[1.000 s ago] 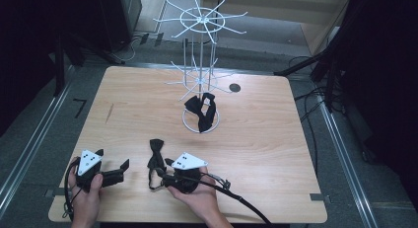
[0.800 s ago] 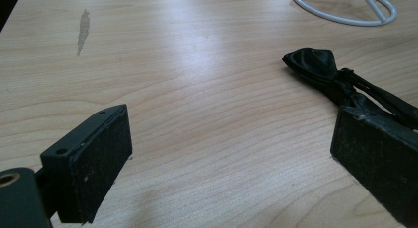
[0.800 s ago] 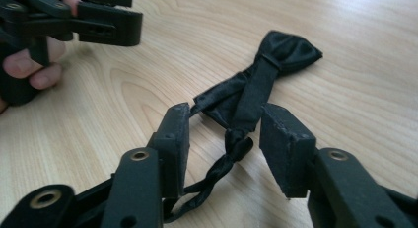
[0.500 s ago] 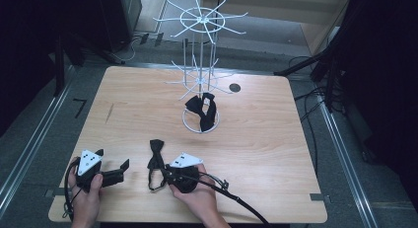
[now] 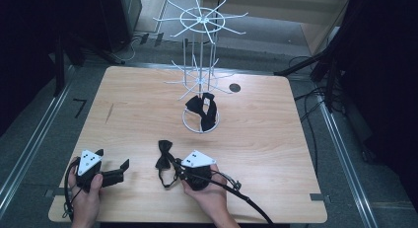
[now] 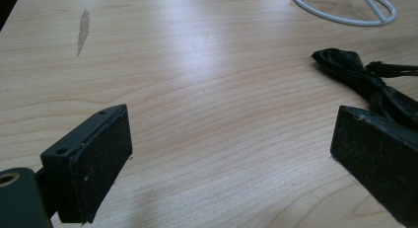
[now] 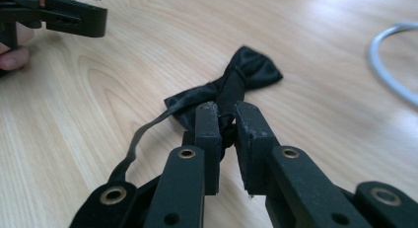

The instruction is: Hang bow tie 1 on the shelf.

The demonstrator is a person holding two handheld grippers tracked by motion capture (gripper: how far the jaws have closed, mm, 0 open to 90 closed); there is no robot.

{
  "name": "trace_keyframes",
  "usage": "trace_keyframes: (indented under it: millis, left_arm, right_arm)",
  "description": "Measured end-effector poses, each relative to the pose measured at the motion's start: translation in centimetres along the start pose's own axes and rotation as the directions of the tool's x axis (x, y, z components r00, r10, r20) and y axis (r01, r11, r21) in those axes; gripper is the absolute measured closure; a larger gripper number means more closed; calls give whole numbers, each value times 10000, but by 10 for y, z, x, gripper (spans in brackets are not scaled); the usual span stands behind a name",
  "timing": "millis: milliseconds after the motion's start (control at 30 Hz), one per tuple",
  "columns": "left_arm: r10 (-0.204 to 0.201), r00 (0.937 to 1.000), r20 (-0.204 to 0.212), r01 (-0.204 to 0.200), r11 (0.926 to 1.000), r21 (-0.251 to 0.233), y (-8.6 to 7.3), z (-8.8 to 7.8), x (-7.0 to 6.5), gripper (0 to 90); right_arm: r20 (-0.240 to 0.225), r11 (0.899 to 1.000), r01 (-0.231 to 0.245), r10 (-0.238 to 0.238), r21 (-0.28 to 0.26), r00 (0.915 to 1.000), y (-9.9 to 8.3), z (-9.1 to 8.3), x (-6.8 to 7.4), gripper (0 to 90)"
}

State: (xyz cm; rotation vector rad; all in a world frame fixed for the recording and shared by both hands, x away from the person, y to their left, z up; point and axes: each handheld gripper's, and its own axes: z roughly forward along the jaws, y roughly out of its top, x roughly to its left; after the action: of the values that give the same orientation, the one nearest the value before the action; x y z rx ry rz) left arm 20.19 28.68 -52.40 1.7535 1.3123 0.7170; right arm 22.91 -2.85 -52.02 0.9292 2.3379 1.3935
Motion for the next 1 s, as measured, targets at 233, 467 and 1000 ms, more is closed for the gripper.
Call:
trace_keyframes:
  millis: [233,467,1000]
  left_arm:
    - [-4,10000,-15,4,10000,-10,0,0,0,29]
    - [10,10000,-17,-10,10000,25,0,0,0,29]
    - [23,10000,-18,-23,10000,30,0,0,-1,30]
  right_arm:
    - [398,9989,-413,422,-232,9983,-5,-27,-23,822]
    - [1275,9919,-1271,1254,52,9839,-12,-49,-56,814]
    - [2452,9867,-1457,1243,713,9615,-20,-35,-74,639]
